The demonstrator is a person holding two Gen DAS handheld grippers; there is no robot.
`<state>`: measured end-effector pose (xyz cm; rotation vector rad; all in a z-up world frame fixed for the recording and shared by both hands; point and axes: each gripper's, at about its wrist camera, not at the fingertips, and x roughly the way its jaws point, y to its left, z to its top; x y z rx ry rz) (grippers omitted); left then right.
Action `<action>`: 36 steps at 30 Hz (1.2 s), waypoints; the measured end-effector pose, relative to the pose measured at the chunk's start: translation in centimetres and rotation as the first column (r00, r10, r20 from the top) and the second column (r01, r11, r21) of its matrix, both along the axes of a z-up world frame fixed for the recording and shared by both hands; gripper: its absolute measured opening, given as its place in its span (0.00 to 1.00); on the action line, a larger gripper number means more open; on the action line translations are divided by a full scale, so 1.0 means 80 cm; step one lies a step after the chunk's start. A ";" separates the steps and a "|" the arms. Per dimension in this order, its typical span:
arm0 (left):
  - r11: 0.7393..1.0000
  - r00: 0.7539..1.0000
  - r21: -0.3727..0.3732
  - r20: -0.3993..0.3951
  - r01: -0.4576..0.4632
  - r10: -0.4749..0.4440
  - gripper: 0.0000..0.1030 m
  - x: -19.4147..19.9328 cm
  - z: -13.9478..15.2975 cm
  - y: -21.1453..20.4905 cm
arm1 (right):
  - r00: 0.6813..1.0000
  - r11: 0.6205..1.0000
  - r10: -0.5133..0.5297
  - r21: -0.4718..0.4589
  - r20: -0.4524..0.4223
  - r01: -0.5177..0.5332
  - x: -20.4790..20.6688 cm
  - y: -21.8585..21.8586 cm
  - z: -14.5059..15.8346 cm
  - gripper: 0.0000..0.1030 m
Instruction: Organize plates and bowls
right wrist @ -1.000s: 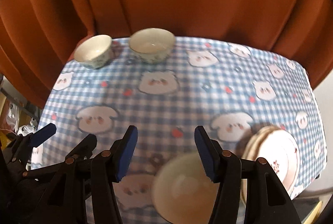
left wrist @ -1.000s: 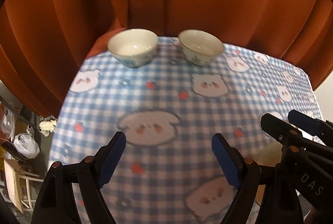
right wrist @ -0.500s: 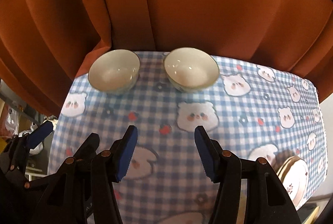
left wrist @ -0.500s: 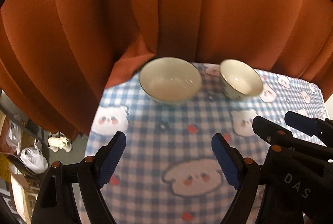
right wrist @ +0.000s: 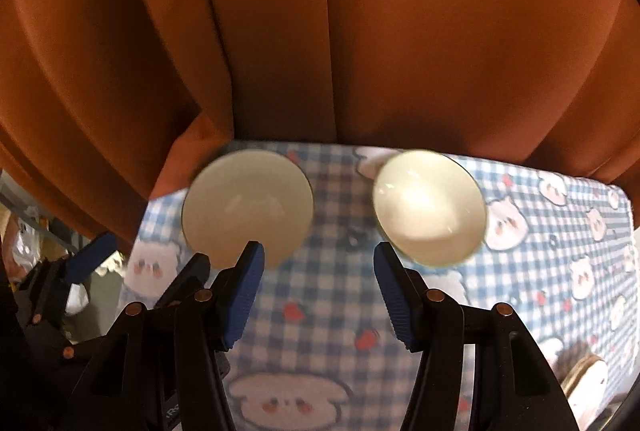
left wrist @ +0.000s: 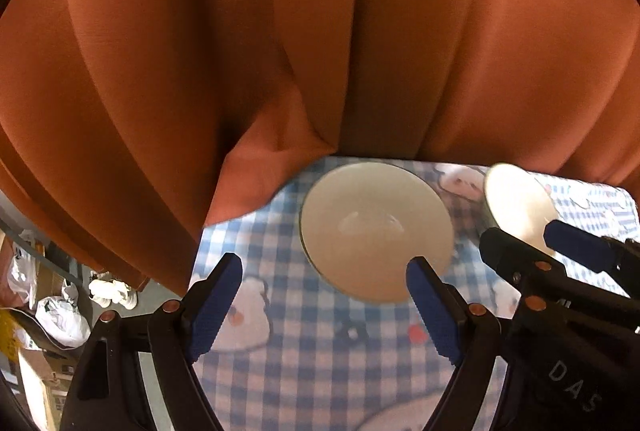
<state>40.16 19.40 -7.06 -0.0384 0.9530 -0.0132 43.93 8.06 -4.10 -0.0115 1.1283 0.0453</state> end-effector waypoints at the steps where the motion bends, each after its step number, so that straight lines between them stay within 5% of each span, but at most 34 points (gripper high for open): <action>1: 1.000 1.000 0.002 -0.003 0.002 -0.002 0.81 0.007 -0.004 0.000 | 1.000 1.000 -0.008 0.007 -0.004 0.008 0.006 0.002 -0.004 0.58; 11: 1.000 0.998 0.005 -0.055 0.005 -0.005 0.67 0.048 -0.048 0.005 | 0.998 0.998 -0.017 0.060 -0.065 0.021 0.049 0.024 -0.064 0.42; 14: 1.000 0.998 0.024 -0.065 -0.013 0.014 0.48 0.057 -0.054 0.009 | 0.997 0.997 -0.024 0.066 -0.070 0.029 0.056 0.023 -0.075 0.35; 16: 0.999 0.997 0.024 -0.076 -0.021 0.023 0.48 0.062 -0.057 0.010 | 0.997 0.999 -0.026 0.043 -0.069 0.029 0.059 0.025 -0.079 0.23; 29: 1.000 0.994 -0.009 -0.105 -0.016 0.015 0.09 0.069 -0.071 0.008 | 0.994 0.997 -0.038 0.065 -0.103 0.045 0.066 0.030 -0.097 0.08; 36: 1.000 0.994 0.004 -0.108 -0.004 0.004 0.08 0.067 -0.068 0.004 | 0.995 0.997 -0.033 0.068 -0.099 0.040 0.063 0.029 -0.092 0.08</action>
